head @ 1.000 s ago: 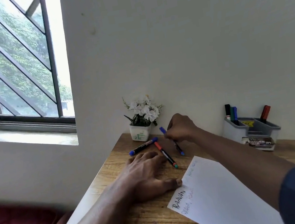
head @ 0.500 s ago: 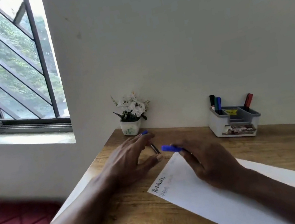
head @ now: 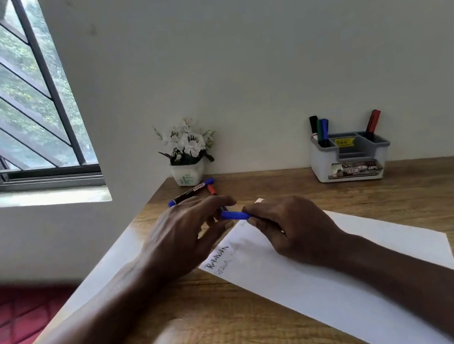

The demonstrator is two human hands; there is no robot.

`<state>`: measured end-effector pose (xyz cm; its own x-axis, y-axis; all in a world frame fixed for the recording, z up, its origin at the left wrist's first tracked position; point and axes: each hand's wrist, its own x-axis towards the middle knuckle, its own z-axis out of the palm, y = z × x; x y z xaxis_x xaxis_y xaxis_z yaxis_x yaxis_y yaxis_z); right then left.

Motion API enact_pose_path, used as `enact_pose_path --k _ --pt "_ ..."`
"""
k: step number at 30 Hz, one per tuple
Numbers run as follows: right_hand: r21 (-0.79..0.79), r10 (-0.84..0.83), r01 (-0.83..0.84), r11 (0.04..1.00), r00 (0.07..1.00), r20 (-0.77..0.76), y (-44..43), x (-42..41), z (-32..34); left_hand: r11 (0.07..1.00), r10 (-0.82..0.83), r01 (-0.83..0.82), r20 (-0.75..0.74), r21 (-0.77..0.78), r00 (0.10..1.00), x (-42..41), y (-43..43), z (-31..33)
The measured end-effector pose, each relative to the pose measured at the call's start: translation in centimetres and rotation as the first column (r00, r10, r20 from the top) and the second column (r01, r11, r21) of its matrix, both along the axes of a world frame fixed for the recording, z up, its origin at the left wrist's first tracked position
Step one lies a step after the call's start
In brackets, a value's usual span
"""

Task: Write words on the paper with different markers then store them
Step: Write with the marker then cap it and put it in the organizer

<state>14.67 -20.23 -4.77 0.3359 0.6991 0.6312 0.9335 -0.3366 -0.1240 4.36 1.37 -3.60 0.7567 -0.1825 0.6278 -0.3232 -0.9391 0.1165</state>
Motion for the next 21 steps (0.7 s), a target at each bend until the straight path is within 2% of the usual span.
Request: enact_pose_path --k 8,14,18,21 --pt "-0.002 -0.018 0.018 1.000 0.997 -0.081 0.1 0.1 -0.1 0.999 -0.032 0.032 0.018 -0.011 0.999 -0.1 0.0 0.4" --pt "-0.072 -0.093 0.080 0.994 0.977 -0.193 0.2 -0.1 0.3 0.999 -0.023 0.025 0.073 -0.028 0.997 -0.5 0.7 0.7" --pt "-0.139 -0.154 0.129 0.982 0.969 -0.193 0.1 0.0 0.2 0.997 0.036 -0.036 0.005 -0.066 0.999 -0.1 2.0 0.0" --pt "-0.141 -0.159 0.134 0.981 0.969 -0.189 0.1 -0.1 0.1 0.984 0.145 -0.152 -0.077 -0.094 0.986 0.3 2.7 -0.6"
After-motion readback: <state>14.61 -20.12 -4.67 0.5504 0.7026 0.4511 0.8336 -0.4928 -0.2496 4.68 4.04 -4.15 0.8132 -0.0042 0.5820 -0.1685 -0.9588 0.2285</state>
